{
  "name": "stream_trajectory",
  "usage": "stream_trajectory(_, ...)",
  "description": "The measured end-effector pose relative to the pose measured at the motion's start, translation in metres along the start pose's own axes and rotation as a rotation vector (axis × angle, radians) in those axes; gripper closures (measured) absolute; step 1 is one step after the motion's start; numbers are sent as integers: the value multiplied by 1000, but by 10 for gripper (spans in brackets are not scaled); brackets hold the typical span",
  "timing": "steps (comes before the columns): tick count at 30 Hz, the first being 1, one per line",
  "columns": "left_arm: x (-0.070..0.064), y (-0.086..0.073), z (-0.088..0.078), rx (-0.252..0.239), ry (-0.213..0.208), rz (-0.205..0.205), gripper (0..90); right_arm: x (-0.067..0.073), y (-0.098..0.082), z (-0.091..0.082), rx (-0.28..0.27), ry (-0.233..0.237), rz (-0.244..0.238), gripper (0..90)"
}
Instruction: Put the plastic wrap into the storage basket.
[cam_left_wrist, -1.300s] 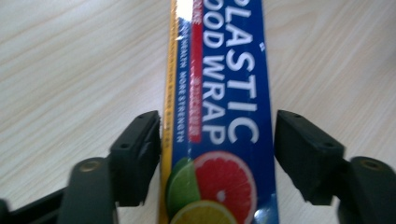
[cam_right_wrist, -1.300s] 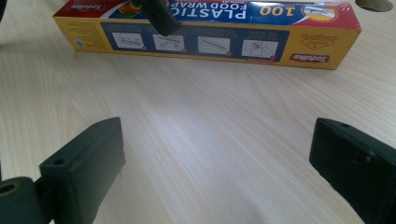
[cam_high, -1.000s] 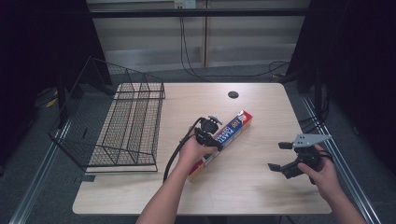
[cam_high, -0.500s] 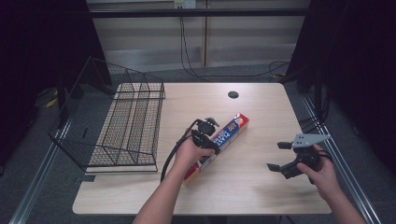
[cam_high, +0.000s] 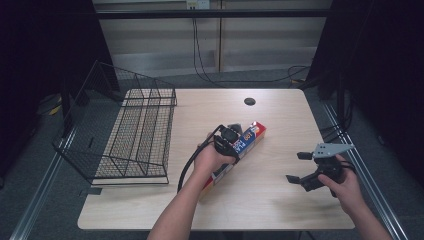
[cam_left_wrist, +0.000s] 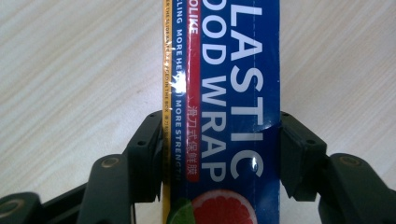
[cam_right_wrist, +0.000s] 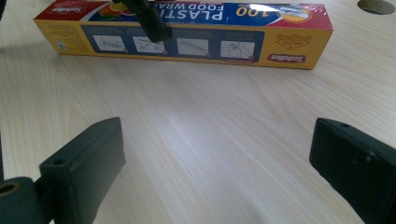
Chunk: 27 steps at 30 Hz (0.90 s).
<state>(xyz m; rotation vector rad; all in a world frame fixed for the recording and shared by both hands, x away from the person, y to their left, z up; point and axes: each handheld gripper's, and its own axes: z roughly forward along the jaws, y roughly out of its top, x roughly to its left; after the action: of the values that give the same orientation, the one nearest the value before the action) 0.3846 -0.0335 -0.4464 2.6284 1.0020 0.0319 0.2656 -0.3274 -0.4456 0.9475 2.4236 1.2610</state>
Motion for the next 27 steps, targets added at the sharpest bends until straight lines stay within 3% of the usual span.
stream_trajectory(2,2,0,-2,2,-35,-15,431,0,0,0,1,-1,0,30)
stream_trajectory(9,7,-3,-15,33,-67,-32,435,-1,0,-1,-3,-7,0,30)
stream_trajectory(27,25,-8,-57,49,-41,-90,436,-1,1,0,-5,-3,-1,30)
